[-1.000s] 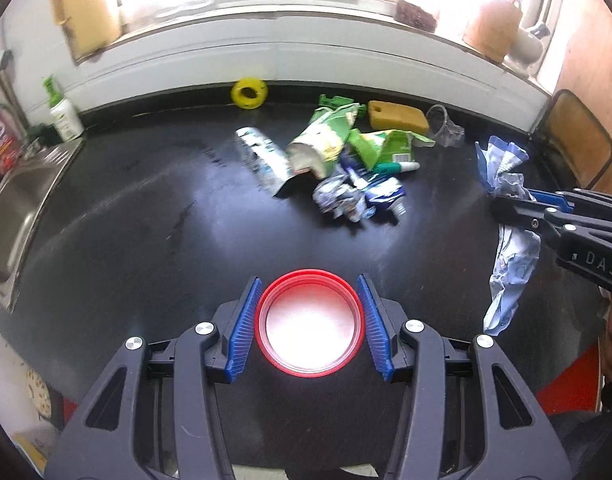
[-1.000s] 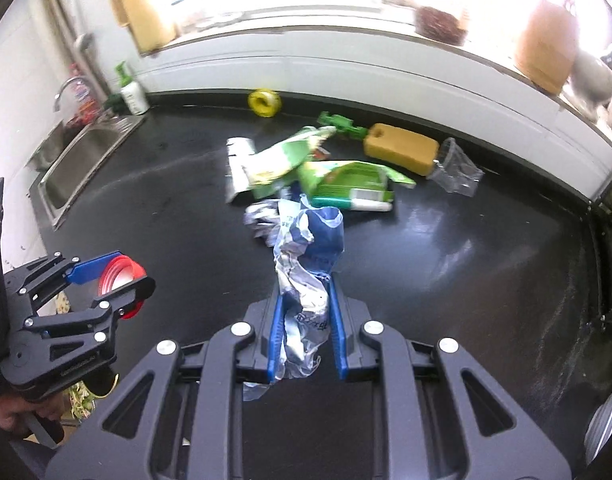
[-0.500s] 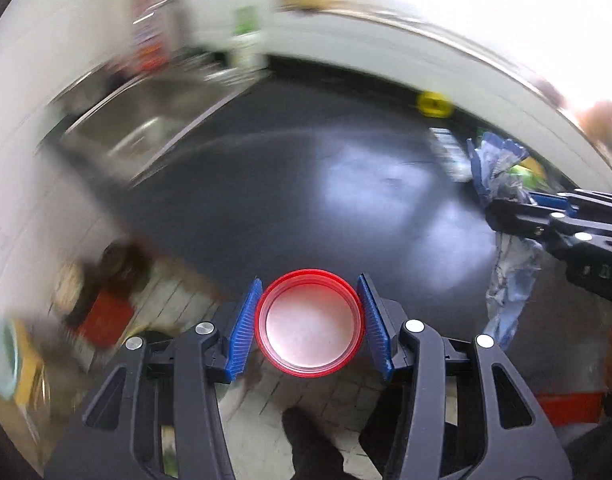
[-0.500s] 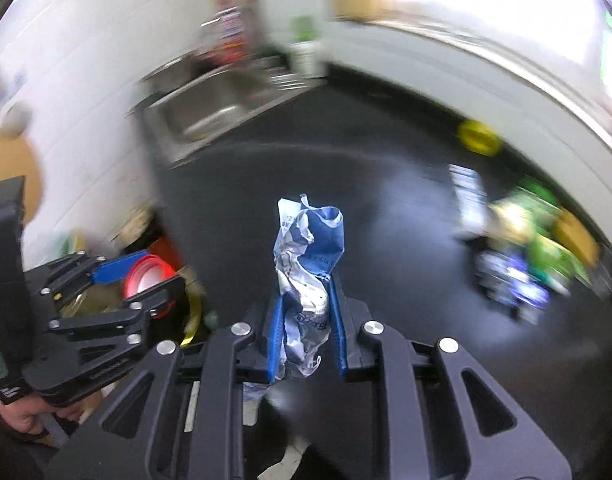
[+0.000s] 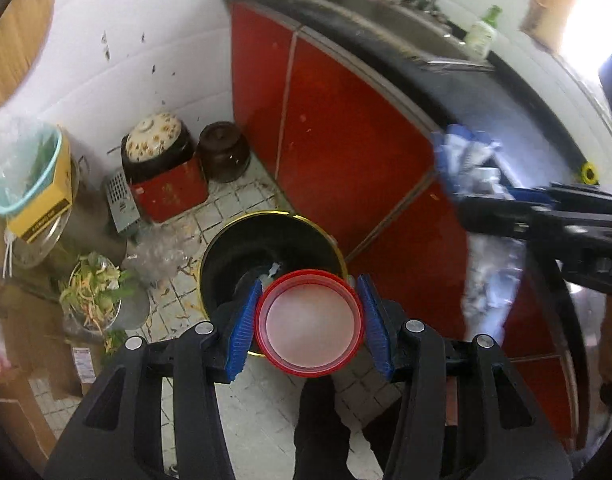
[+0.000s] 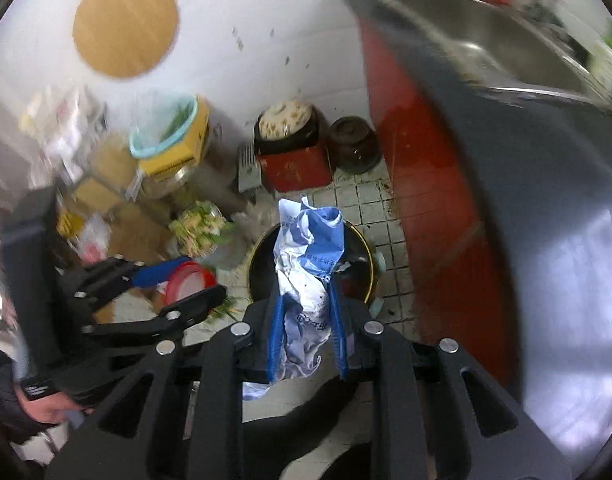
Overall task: Collect trash
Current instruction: 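Open both tools to drop lid and foil into the bin, return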
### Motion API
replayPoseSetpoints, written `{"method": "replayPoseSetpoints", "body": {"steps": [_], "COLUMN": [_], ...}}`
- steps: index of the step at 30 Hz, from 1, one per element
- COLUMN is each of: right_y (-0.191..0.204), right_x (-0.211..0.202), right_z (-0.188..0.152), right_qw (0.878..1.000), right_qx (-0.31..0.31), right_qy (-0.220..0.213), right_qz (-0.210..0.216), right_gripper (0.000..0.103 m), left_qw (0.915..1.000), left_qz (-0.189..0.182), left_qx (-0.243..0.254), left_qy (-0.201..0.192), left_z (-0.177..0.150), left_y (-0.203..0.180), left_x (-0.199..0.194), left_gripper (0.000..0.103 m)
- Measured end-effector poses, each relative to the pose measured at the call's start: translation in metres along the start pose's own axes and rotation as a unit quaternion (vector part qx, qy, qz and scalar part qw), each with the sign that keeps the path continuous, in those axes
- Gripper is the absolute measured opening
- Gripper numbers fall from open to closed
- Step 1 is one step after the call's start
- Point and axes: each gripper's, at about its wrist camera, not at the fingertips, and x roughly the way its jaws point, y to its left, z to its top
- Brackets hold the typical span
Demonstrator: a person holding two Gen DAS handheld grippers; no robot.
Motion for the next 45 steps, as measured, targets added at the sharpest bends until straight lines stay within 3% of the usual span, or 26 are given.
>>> {"method": "replayPoseSetpoints", "body": {"steps": [5,10,11,12,13,14,23,30,34,36,40,45], "right_y": [0.009,0.002,0.000,-0.001,-0.002,-0.002,-0.008,-0.020,-0.045,-0.065,-0.109,-0.168], "right_x": [0.075,0.115,0.122,0.128,0.134,0.136,0.117,0.034,-0.047,-0.098,-0.186,-0.279], "right_z": [0.020,0.027,0.029,0.031,0.033,0.033,0.039,0.024,0.000,-0.024,-0.082,-0.175], "right_qw": [0.999,0.997,0.997,0.997,0.996,0.996,0.997,0.999,0.997,0.992,0.972,0.920], "right_qx": [-0.021,-0.020,-0.020,-0.020,-0.022,-0.023,-0.010,0.016,0.066,0.095,0.160,0.279], "right_qy": [0.043,0.068,0.075,0.079,0.084,0.087,0.070,0.029,-0.023,-0.056,-0.107,-0.153], "right_qz": [-0.001,-0.010,-0.009,-0.008,-0.005,-0.005,0.014,0.003,-0.024,-0.056,-0.137,-0.228], "right_gripper": [0.022,0.022,0.027,0.032,0.056,0.075,0.077,0.082,0.090,0.095,0.096,0.096], "left_qw": [0.9994,0.9986,0.9984,0.9983,0.9983,0.9987,0.9995,0.9985,0.9938,0.9892,0.9752,0.9422], "left_qz": [-0.026,-0.040,-0.042,-0.042,-0.040,-0.036,-0.014,0.013,0.002,-0.021,-0.074,-0.142], "left_qx": [-0.018,-0.024,-0.022,-0.022,-0.023,-0.021,-0.008,0.053,0.110,0.143,0.205,0.301], "left_qy": [0.010,0.024,0.029,0.033,0.035,0.030,0.029,0.009,-0.012,-0.025,-0.036,-0.039], "left_z": [-0.005,-0.009,-0.010,-0.010,-0.010,-0.011,-0.012,0.000,0.014,0.023,0.035,0.036], "left_y": [0.023,0.028,0.030,0.033,0.034,0.034,0.031,-0.010,-0.062,-0.097,-0.178,-0.293], "left_x": [0.031,0.059,0.062,0.066,0.068,0.068,0.056,0.010,-0.022,-0.034,-0.050,-0.065], "left_gripper": [0.048,0.049,0.053,0.071,0.082,0.082,0.085,0.091,0.096,0.096,0.096,0.096]}}
